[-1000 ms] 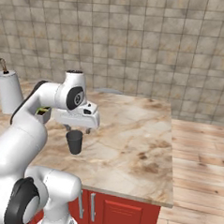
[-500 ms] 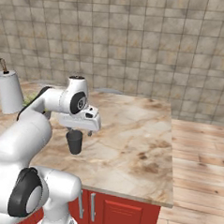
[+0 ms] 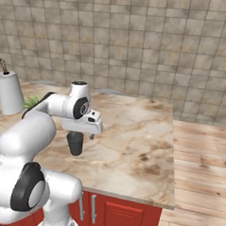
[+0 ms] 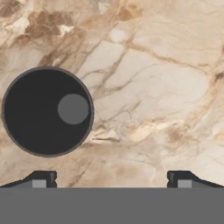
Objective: Pick the jug and glass cup and place them in the sink. Then turn on the water.
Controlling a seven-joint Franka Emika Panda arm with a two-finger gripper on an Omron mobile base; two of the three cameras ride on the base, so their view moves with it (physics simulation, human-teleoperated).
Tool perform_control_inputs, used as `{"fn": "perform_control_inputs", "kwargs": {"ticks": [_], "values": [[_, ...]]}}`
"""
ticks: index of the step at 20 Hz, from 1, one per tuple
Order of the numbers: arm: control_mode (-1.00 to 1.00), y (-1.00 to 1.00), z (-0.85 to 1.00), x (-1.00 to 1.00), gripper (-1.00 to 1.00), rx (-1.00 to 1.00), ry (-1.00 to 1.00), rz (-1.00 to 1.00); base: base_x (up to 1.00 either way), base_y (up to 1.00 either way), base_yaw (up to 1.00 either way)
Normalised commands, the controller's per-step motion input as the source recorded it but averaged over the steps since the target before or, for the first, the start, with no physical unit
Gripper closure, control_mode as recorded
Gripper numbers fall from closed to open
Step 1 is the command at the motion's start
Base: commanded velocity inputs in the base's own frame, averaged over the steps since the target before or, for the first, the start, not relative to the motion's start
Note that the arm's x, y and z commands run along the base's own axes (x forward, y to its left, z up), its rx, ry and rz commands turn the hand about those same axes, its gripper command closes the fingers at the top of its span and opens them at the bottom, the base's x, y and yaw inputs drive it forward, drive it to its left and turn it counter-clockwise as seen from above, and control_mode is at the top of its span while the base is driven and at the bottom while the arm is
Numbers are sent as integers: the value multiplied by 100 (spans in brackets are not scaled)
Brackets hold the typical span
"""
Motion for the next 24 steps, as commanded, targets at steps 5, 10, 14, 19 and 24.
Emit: {"fn": "perform_control_inputs", "kwargs": {"ticks": [5, 10, 14, 19, 24], "values": [[-100, 0, -21, 12, -100, 0, -4, 0, 0, 0, 0], [-100, 0, -12, 12, -100, 0, -6, 0, 0, 0, 0], [-100, 3, -12, 15, -100, 0, -4, 0, 0, 0, 0], [-100, 7, -10, 12, -100, 0, -1, 0, 0, 0, 0], [-100, 6, -6, 9, -100, 0, 0, 0, 0, 0, 0]]}}
